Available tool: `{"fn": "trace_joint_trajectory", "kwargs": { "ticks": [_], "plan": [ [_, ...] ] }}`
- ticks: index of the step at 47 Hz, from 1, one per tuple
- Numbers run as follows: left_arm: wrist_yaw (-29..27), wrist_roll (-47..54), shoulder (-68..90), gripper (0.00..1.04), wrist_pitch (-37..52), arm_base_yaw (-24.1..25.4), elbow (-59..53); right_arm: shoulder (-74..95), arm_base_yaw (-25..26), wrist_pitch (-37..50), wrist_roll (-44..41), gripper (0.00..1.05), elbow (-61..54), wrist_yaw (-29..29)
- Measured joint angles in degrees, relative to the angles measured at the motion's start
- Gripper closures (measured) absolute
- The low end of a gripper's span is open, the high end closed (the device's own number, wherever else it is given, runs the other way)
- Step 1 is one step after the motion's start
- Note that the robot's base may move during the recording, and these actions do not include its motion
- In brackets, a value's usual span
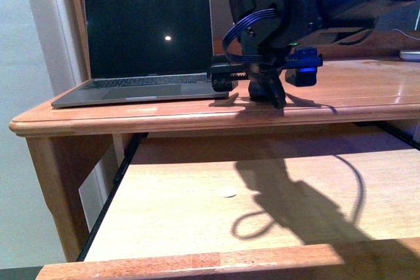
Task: Place mouse
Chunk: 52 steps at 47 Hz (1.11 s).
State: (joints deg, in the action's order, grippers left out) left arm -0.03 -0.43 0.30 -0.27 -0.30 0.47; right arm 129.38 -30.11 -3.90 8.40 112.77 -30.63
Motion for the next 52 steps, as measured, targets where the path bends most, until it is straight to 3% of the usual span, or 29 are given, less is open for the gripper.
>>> {"fn": "trace_joint_trajectory", "kwargs": {
  "ticks": [9,16,23,28,34,42,52],
  "plan": [
    [0.0,0.0,0.0,0.08,0.0,0.0,0.0,-19.91,3.87,15.1,1.38,0.07,-23.41,12.44],
    [0.02,0.0,0.0,0.08,0.0,0.0,0.0,-31.3,7.3,22.8,0.17,0.07,-38.47,19.56],
    [0.02,0.0,0.0,0.08,0.0,0.0,0.0,-39.98,11.89,29.64,-1.03,0.07,-54.84,30.18],
    [0.0,0.0,0.0,0.08,0.0,0.0,0.0,-47.3,18.38,35.12,-2.95,0.07,-70.6,44.92],
    [0.02,0.0,0.0,0.08,0.0,0.0,0.0,-52.37,30.67,39.28,-6.54,0.07,-82.53,62.55],
    [0.0,0.0,0.0,0.08,0.0,0.0,0.0,-52.17,46.64,34.21,-16.57,0.07,-88.28,82.47],
    [0.0,0.0,0.0,0.08,0.0,0.0,0.0,-50.23,54.25,13.99,-38.56,0.07,-88.19,94.42]
  ]
}}
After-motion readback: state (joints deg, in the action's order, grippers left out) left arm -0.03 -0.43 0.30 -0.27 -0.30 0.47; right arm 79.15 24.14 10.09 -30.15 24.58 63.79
